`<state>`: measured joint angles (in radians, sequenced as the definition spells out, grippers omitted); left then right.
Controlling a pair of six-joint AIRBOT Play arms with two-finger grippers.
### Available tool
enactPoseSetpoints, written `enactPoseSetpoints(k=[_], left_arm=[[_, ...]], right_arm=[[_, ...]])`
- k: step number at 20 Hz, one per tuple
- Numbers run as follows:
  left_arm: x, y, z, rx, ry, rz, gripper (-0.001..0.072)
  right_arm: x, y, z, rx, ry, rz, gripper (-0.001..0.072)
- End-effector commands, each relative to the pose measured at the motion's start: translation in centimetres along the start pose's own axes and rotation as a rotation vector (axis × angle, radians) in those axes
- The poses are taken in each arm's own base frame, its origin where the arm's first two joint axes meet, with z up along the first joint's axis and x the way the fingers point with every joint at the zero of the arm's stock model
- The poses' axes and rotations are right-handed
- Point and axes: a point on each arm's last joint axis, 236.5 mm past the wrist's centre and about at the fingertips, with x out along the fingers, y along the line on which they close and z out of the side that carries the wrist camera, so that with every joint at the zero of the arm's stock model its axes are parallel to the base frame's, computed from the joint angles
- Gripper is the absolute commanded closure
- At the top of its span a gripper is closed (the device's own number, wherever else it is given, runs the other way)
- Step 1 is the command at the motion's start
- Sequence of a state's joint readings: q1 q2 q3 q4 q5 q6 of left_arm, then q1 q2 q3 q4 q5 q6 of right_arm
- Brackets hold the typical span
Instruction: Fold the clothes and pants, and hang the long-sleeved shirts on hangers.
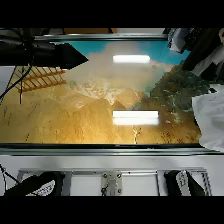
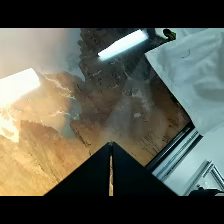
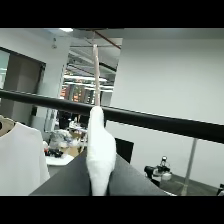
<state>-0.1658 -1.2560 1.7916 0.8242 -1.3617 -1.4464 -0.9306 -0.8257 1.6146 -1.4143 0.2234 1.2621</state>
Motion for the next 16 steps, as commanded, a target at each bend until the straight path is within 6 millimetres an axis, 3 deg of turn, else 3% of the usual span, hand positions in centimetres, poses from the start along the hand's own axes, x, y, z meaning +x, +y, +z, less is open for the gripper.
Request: enactPoseSetpoints(k=[1,5,8,11,16], left_arm=[[-0.1,0.7,-1.2,0.0,0.052,0.024,0.069],[-0.1,1.0,-1.3,0.002,0.057,0.037,0.069],[-0.1,1.1,-1.3,0.002,0.056,0.037,0.069],[-0.1,1.1,-1.3,0.002,0.055,0.037,0.069],[-0.1,1.1,-1.3,0.002,0.056,0.037,0.0691]], right_arm=[[0.2,-2.0,0.1,-0.037,-0.019,-0.058,0.0703],[0.5,-5.8,-0.6,0.028,-0.032,-0.162,0.0703],[0.8,-8.0,-4.4,0.046,0.083,-0.209,0.0703],[0.6,-8.6,-8.4,0.047,0.23,-0.218,0.0703],[0.6,-8.6,-8.4,0.047,0.231,-0.218,0.0703]])
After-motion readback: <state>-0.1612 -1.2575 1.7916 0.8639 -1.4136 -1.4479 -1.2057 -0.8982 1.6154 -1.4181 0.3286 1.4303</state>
